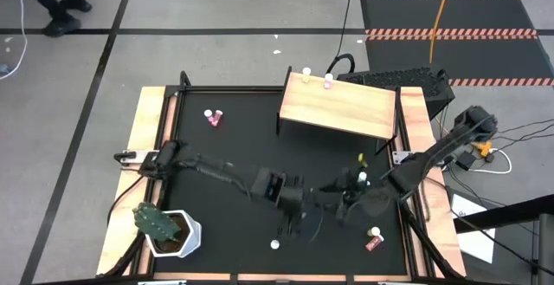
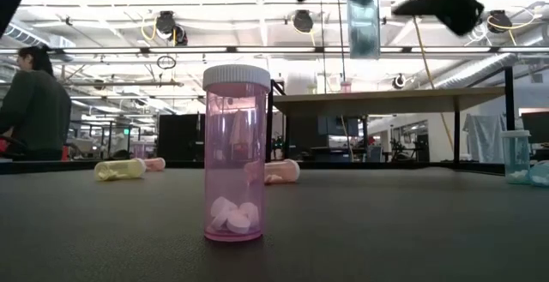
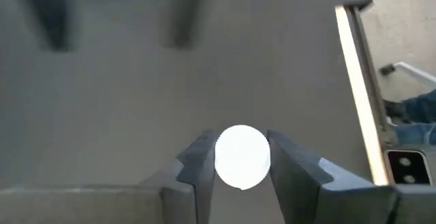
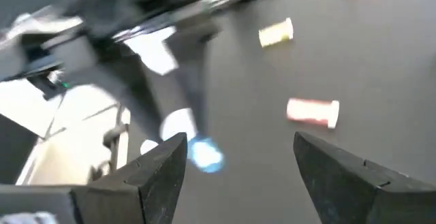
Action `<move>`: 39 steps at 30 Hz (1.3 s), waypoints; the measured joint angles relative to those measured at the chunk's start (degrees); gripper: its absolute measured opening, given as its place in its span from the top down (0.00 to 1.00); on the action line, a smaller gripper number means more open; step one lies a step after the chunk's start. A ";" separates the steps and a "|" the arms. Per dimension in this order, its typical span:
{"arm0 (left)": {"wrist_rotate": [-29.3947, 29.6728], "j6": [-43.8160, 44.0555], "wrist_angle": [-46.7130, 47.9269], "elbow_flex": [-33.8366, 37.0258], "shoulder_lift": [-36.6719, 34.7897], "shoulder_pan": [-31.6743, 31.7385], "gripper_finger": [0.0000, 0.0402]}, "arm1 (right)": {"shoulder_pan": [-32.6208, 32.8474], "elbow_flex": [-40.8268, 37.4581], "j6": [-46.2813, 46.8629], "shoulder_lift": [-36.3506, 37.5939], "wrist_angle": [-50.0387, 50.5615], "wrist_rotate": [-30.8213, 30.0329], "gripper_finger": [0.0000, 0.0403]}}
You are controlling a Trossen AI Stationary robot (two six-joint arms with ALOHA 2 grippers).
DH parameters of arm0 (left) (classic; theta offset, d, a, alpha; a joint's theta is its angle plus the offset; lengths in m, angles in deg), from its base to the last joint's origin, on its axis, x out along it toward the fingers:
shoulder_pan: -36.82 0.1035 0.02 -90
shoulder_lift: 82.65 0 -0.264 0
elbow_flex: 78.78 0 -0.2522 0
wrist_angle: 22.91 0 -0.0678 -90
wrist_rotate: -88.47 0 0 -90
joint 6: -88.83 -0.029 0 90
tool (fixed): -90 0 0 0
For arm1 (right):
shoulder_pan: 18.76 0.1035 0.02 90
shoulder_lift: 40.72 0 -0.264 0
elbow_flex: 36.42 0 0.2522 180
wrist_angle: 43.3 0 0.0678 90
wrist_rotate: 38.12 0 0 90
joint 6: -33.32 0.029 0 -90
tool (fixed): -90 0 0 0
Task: Pick and place medicine bottles onto shelf by color
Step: Put the left blue pill bottle on the shelf
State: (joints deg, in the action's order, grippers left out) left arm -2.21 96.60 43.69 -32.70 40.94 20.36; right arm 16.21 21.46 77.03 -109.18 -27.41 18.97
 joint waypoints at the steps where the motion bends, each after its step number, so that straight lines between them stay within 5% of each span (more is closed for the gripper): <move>1: 0.01 -1.62 1.98 -2.44 -0.01 1.27 0.67 | -0.16 0.00 -1.52 1.72 0.16 -0.21 0.35; 7: -3.95 -7.77 10.23 -15.06 -0.33 10.11 0.69 | -2.70 0.00 -9.00 13.76 5.07 -2.32 0.35; 14: -15.80 -9.39 7.49 -13.53 -4.29 20.96 0.69 | -11.34 0.02 -11.29 23.24 5.80 -7.23 0.35; 24: -24.47 -8.56 7.31 -13.53 -4.45 29.66 0.70 | -30.23 0.00 -15.08 19.39 2.36 10.71 0.35; 32: -25.42 -2.08 6.70 -13.51 -4.45 32.79 0.68 | -44.63 0.02 -18.07 13.65 -2.08 35.91 0.35; 39: -25.45 0.88 5.35 -13.49 -4.45 32.89 0.68 | -47.76 0.02 -21.59 10.54 -4.98 41.05 0.35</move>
State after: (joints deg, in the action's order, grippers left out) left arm -27.66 97.47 49.04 -46.19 36.49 53.25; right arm -31.54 21.48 55.44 -98.64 -32.40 60.02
